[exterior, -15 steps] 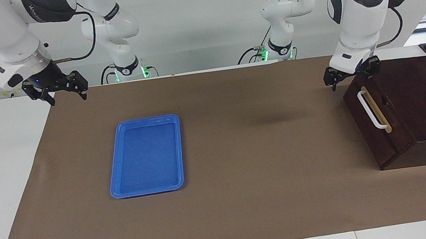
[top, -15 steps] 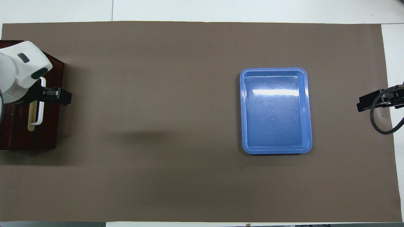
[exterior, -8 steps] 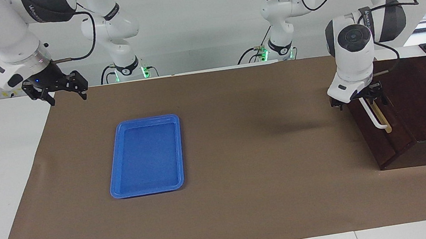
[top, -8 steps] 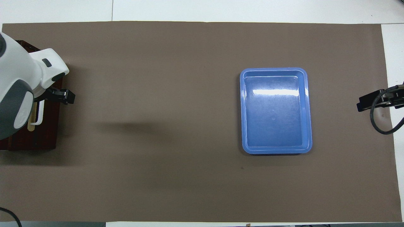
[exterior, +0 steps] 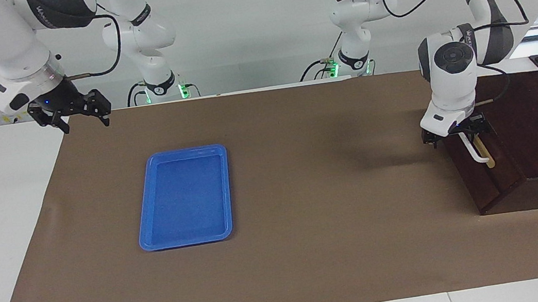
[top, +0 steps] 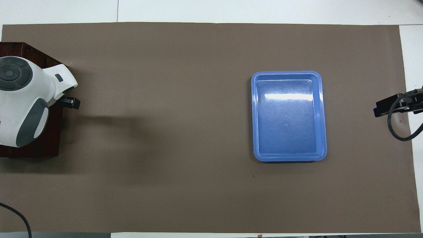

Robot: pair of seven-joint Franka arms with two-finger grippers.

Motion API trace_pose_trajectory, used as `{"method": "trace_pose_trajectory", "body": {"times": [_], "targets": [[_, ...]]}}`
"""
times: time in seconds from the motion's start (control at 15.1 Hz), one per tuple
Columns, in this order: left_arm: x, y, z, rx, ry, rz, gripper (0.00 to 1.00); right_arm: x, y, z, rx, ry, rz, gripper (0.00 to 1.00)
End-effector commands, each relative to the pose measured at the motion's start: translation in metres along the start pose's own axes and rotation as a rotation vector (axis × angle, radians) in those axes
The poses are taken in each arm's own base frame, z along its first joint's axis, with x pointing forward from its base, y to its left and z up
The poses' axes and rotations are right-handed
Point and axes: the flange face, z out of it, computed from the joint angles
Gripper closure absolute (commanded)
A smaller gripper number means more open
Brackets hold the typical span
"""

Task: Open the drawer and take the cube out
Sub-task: 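Pull the drawer open away from the box with the left gripper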

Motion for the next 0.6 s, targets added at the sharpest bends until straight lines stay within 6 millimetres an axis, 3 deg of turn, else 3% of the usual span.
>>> {"method": "trace_pose_trajectory", "body": {"times": [0.0, 0.53], "targets": [[-0.006, -0.006, 0.006, 0.012, 0.021, 0.006, 0.0, -0.007, 0.002, -0.001, -0.013, -0.001, -0.018, 0.0], [-0.009, 0.002, 0.017, 0.002, 0.038, 0.024, 0.0, -0.007, 0.001, -0.001, -0.014, -0.001, -0.021, 0.0]]}}
